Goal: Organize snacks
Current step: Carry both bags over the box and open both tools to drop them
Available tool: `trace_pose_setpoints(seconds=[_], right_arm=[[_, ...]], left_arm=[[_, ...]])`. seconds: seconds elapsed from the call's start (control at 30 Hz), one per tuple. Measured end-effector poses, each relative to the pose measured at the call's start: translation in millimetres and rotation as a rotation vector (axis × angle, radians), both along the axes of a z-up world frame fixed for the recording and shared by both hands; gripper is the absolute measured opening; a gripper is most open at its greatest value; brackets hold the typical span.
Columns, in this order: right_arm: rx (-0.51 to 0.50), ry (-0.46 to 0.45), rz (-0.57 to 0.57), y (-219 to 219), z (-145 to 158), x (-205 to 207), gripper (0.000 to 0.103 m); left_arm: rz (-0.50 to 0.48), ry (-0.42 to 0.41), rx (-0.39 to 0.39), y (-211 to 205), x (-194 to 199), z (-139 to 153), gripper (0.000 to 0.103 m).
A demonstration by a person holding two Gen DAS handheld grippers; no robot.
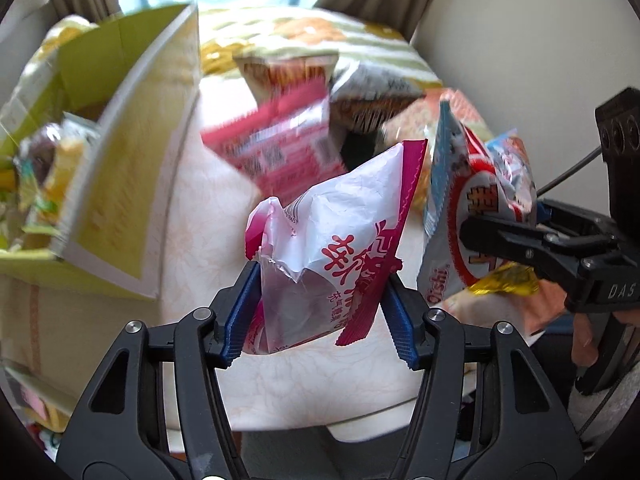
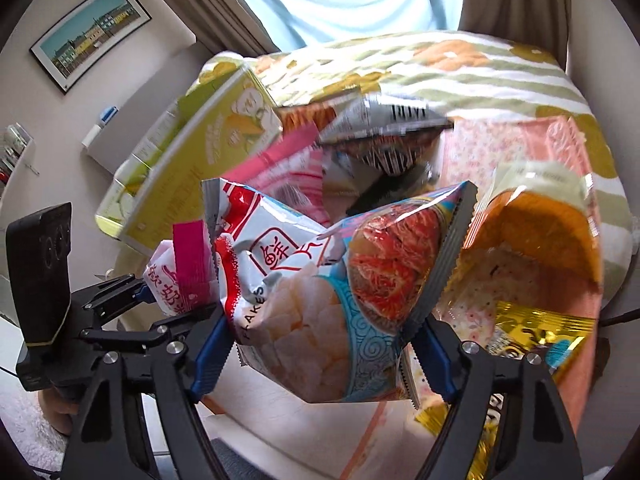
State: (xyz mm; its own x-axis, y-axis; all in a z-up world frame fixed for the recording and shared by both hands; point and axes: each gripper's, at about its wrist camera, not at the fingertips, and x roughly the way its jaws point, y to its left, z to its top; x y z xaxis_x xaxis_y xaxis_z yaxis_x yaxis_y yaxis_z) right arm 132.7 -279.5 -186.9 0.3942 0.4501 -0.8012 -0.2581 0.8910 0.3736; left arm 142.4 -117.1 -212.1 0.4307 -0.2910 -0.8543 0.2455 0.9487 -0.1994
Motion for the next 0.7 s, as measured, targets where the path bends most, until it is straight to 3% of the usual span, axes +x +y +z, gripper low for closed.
trace_pose_setpoints(seconds=[0.27,0.53,0.7], right_arm=[[0.018,-0.054,0.018,5.4,53.8,3.4,0.078],[0.0,-0.137,0.017,39.1,95.2,32.3,0.078],[0.008,-0.161,-0.008,81.5,108.1,63.8,0.078]], left_arm=[[0.051,-0.108,-0.011,17.9,1.9,68.3,0.055],[0.112,-0.212,-0.012,78.8,37.8,122.4,0.055],[0.138,-0.251,0.007,132.0,74.4,138.2,0.055]])
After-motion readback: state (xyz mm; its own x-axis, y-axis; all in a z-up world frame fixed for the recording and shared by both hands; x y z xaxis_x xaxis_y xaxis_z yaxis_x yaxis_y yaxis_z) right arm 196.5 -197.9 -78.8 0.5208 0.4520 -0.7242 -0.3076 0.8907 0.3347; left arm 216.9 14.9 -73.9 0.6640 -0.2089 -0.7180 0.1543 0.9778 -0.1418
